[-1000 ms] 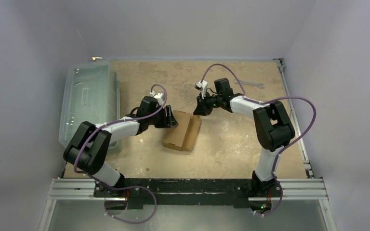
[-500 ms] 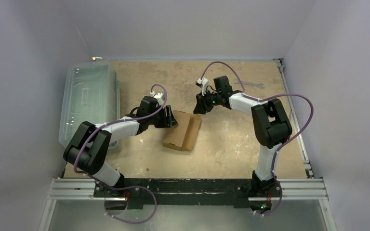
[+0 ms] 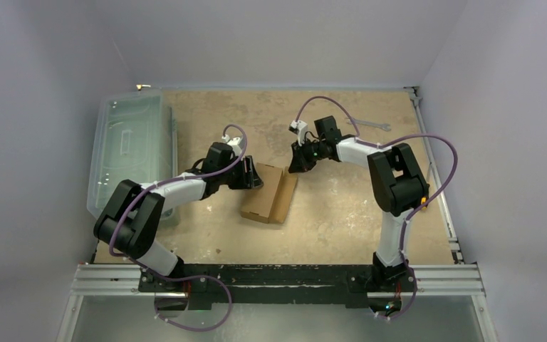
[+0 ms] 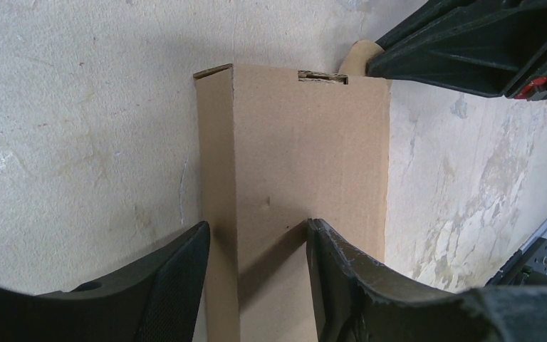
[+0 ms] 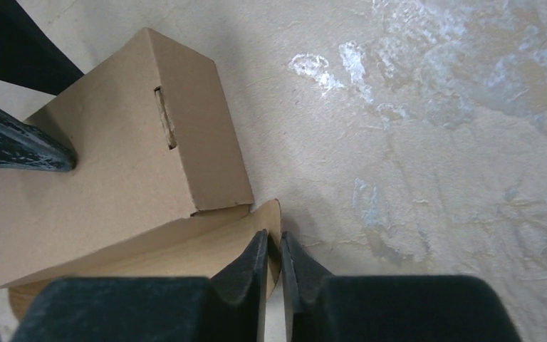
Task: Fold the paper box
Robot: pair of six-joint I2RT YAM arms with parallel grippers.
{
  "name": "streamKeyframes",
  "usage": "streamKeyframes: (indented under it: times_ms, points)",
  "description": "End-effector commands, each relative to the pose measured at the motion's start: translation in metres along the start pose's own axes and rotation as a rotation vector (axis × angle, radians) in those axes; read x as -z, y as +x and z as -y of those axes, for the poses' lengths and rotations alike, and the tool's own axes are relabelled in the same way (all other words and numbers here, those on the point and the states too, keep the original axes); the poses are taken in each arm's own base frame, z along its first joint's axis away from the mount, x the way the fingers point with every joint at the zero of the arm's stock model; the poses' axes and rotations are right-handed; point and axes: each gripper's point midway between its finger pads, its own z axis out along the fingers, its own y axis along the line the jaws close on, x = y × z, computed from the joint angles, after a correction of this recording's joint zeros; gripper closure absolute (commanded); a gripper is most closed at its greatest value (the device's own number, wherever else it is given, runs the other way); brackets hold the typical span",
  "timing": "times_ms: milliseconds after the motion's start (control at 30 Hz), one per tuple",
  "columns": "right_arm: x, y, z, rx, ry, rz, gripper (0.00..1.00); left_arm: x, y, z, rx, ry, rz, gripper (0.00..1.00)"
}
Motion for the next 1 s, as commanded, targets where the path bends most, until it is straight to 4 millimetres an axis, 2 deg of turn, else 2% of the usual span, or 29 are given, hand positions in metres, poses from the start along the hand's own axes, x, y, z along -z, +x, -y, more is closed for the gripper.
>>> streamKeyframes:
  times_ms: [0, 233, 600, 967]
  points:
    - [0.008, -0.023, -0.005, 0.033, -0.028, 0.049, 0.93, 0.0, 0.009, -0.021, -0.012, -0.073, -0.032, 0.5]
    - [0.015, -0.025, -0.015, 0.093, -0.058, 0.053, 1.0, 0.0, 0.01, -0.022, -0.01, -0.074, -0.033, 0.5]
    - [0.019, -0.023, -0.028, 0.155, -0.105, 0.077, 1.0, -0.001, 0.009, -0.024, 0.0, -0.075, -0.033, 0.5]
    - [0.013, -0.021, -0.037, 0.186, -0.099, 0.071, 1.0, -0.001, 0.01, -0.025, 0.009, -0.07, -0.039, 0.5]
